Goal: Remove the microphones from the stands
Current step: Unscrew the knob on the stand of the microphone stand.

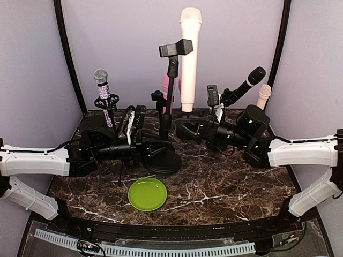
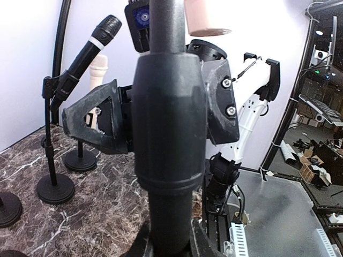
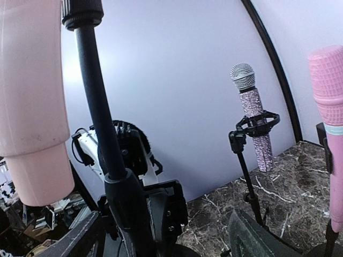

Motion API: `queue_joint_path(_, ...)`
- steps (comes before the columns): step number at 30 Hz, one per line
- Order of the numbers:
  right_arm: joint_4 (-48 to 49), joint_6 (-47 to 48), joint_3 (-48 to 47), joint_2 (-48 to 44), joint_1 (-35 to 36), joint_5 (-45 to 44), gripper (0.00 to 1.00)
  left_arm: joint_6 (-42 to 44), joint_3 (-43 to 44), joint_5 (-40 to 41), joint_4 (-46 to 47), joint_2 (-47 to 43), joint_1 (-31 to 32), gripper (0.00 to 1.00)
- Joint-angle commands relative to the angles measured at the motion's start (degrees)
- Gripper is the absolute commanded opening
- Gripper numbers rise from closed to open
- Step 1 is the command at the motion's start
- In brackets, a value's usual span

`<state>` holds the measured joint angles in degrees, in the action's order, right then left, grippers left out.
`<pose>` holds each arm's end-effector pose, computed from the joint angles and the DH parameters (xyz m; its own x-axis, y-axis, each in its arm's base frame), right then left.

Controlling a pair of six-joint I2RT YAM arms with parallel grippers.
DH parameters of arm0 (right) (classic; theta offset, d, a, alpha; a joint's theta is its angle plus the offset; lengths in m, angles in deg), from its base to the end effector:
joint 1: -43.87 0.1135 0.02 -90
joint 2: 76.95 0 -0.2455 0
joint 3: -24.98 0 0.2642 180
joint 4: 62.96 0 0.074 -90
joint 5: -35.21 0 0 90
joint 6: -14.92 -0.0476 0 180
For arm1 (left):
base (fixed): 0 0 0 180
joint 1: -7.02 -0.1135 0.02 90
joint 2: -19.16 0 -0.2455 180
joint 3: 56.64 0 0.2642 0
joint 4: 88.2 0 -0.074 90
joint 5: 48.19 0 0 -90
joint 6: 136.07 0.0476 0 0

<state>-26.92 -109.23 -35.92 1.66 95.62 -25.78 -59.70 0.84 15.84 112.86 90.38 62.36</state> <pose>0.1880 0.2758 0.3102 -0.3844 0.3054 -0.8712 -0.9135 0.0102 0.4067 0.1611 -0.2697 0.2981 -0.1620 -0.1381 -0.9771 0.9758 0.1250 -0.1795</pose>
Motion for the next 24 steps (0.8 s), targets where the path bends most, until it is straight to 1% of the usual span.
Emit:
queue_joint_path(1, -0.21, 2.18, 1.89, -1.69, 3.05, -11.02, 0.82, 0.83, -3.11, 6.06, 9.26, -2.63, -0.22, 0.0)
queue_joint_path(4, 0.15, 3.31, 2.72, -1.8, 6.14, -19.44, 0.82, 1.14, -4.82, 9.82, 9.56, -3.16, -0.2, 0.0)
queue_joint_path(7, 0.68, 5.25, 2.88, -1.23, 9.58, -25.0, 0.82, 1.62, -6.42, 12.85, 9.24, -4.14, -0.22, 0.0)
queue_joint_path(10, 0.79, 6.5, 2.3, -0.24, 12.03, -29.66, 0.81, 2.21, -6.8, 13.43, 8.78, -4.68, -0.22, 0.0)
queue_joint_path(13, -0.04, 5.2, 1.47, 1.04, 12.59, -34.15, 0.79, 2.29, -6.95, 13.58, 8.54, -5.04, -0.22, 0.0)
queue_joint_path(16, -1.16, 4.37, 0.27, 2.31, 12.59, -35.49, 0.74, 2.22, -7.05, 13.5, 8.21, -5.39, -0.22, 0.0)
queue_joint_path(19, -0.65, 4.2, -0.65, 3.8, 12.83, -34.66, 0.68, 2.14, -7.17, 13.24, 8.17, -5.47, -0.22, 0.0)
queue_joint_path(22, -0.45, 5.27, -1.91, 4.79, 13.23, -33.13, 0.59, 2.01, -7.02, 12.93, 7.81, -5.4, -0.16, 0.0)
queue_joint_path(24, -0.56, 6.64, -2.59, 5.13, 13.58, -32.62, 0.56, 2.02, -6.96, 12.71, 7.67, -5.33, -0.17, 0.0)
